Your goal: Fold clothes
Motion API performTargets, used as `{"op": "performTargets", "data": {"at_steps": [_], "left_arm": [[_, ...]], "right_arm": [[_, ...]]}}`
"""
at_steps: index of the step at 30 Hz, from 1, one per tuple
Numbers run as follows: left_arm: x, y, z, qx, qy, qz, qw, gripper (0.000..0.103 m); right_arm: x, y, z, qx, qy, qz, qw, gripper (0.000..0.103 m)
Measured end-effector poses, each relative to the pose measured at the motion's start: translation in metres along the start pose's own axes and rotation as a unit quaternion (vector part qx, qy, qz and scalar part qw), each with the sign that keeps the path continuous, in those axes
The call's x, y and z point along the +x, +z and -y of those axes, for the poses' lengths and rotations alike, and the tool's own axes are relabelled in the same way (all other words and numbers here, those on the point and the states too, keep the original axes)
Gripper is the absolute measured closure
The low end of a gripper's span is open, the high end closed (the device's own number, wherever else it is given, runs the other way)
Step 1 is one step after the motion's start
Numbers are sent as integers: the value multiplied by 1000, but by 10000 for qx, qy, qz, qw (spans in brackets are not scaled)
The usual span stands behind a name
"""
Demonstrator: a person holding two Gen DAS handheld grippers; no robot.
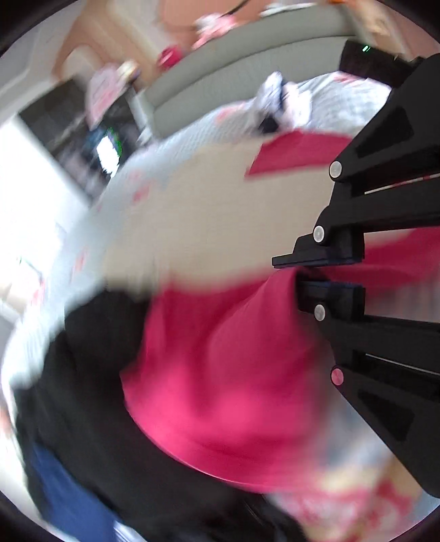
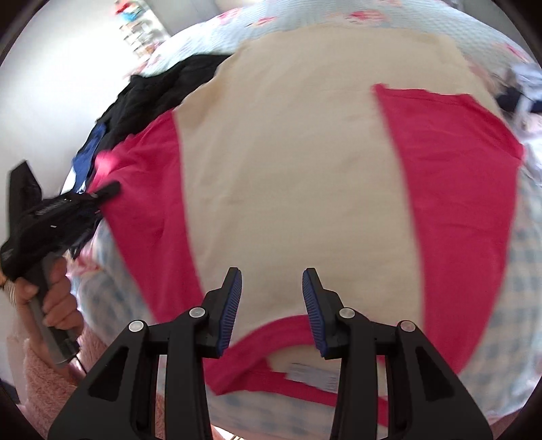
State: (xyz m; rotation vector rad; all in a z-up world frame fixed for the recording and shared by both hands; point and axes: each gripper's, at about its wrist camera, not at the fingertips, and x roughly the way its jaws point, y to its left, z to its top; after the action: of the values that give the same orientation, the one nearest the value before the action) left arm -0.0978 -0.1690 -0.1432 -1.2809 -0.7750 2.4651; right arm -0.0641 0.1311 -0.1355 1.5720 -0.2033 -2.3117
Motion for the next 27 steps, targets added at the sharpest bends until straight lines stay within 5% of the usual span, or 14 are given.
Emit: {"op": "performTargets", "data": {"at_steps": [5,9,10,13,17,23,27], "left_arm": [[67,-5,74,738,-252,-777,9939,96],[133,-21,114,1030,-240,-1622,9811,67],[149,-25,124,1101,-237,-1831,9766,66],[113,-32,130,1452,-315,-1408,9788,54],[54,-33,102,1232,-194,-814,9888,51],[26,-45,21,504,710,-720,9936,53],[34,-32,-15,-376,108,-776,9962,52]], "right_arm": [[-21,5,30,310,-217,268,9989,65],[-19,5,43,356,-313,160,9987,65],[-19,5,42,291,-293,137,9991,65],[-13,6,31,-45,-100,82,9999,62],[5,13,4,-637,159,-38,9978,61],[33,37,-32,-1061,-144,-95,9942,61],[41,50,-57,-1522,-240,-83,9880,61]]}}
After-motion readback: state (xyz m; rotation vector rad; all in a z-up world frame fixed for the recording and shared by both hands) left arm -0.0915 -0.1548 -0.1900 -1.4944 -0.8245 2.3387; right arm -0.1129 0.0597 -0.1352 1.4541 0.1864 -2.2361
